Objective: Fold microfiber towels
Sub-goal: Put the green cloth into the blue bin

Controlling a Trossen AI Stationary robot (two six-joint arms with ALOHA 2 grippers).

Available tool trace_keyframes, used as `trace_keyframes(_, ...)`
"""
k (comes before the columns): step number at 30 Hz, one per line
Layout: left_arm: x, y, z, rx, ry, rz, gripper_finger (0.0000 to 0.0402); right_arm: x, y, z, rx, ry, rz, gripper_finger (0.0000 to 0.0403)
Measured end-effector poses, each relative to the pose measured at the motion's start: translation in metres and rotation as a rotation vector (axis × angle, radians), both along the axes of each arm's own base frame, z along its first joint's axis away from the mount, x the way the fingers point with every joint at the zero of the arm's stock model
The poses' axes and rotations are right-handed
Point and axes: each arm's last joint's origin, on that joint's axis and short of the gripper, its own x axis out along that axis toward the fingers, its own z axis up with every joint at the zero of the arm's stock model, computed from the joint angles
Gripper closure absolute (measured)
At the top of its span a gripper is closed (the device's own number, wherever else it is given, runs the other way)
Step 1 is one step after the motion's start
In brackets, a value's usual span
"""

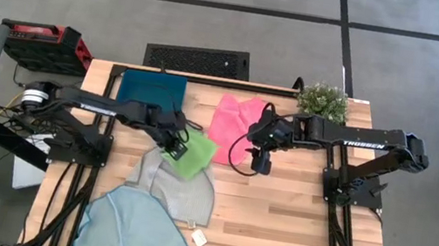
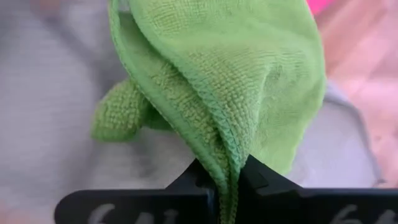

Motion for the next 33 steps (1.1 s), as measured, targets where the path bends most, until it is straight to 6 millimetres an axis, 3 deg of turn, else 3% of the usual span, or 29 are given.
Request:
trace_keyframes(5,-0.018,0.015,0.010,0.036,0.043,0.044,0.0401,0.000,-0.007,0.000,-0.003,0.001,-0.019,0.0182)
trace_keyframes(16,-0.043,0.049,0.031,0.096,-0.038,0.163,0.0401,-0.002,-0.019,0.000,-0.032,0.007,-0.023,0.0182)
trace_keyframes(24,-0.051,0.059,0.040,0.161,-0.042,0.082,0.0401,-0.002,-0.024,0.000,-0.036,0.009,-0.036,0.0182)
trace_keyframes(33,-0.047,0.088,0.102,0.377,-0.145,0.106,0.0401,-0.002,-0.024,0.000,-0.046,0.011,-0.022,0.0182)
